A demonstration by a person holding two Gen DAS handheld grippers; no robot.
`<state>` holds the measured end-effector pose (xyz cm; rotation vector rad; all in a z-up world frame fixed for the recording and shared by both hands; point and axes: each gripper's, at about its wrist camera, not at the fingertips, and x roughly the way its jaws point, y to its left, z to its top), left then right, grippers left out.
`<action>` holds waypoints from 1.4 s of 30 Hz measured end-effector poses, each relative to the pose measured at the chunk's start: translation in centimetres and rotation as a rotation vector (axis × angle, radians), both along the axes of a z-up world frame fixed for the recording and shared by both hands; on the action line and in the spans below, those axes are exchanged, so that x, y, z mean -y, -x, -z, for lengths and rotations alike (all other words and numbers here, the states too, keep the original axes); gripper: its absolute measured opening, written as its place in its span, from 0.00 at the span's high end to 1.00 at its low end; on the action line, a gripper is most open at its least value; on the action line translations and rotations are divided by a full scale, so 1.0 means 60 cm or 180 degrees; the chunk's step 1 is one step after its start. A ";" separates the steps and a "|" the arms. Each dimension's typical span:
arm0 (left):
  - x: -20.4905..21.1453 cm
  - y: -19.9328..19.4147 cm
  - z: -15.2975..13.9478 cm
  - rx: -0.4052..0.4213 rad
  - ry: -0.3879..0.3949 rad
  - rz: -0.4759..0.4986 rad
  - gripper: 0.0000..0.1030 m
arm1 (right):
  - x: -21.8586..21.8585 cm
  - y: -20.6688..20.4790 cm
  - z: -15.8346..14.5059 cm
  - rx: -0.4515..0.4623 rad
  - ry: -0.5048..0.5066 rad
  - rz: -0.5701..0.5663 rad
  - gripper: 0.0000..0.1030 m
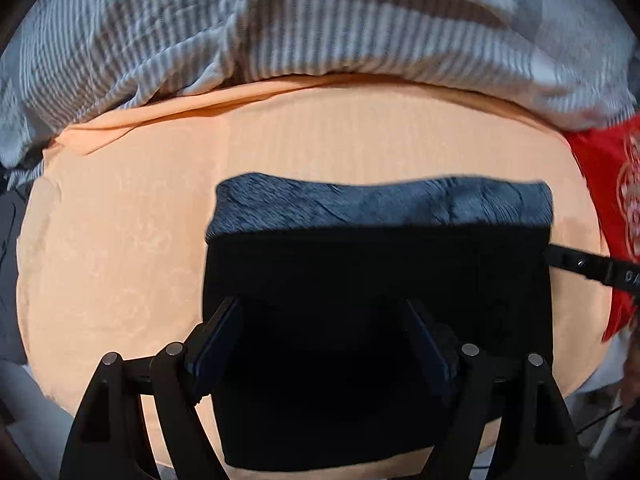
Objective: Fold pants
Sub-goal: 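Lay the lifted end onto the stack and open the right tool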
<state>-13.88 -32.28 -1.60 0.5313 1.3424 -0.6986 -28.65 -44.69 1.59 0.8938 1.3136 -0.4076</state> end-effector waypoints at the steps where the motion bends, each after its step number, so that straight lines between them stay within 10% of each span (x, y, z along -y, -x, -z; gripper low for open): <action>1: 0.002 0.007 0.004 -0.0008 -0.0044 0.0028 0.21 | -0.003 0.006 -0.008 -0.0035 0.0044 -0.0021 0.73; 10: 0.008 0.034 0.053 0.0114 -0.0217 0.0052 0.11 | -0.102 0.023 -0.007 -0.0114 -0.0004 -0.0414 0.70; 34: 0.007 0.038 0.062 0.0067 -0.0205 0.0138 0.00 | -0.124 0.037 -0.007 -0.0236 0.0174 -0.0046 0.49; 42: 0.000 0.038 0.051 -0.0002 -0.0188 0.0393 0.00 | -0.162 0.077 -0.048 -0.0347 0.0157 0.0101 0.27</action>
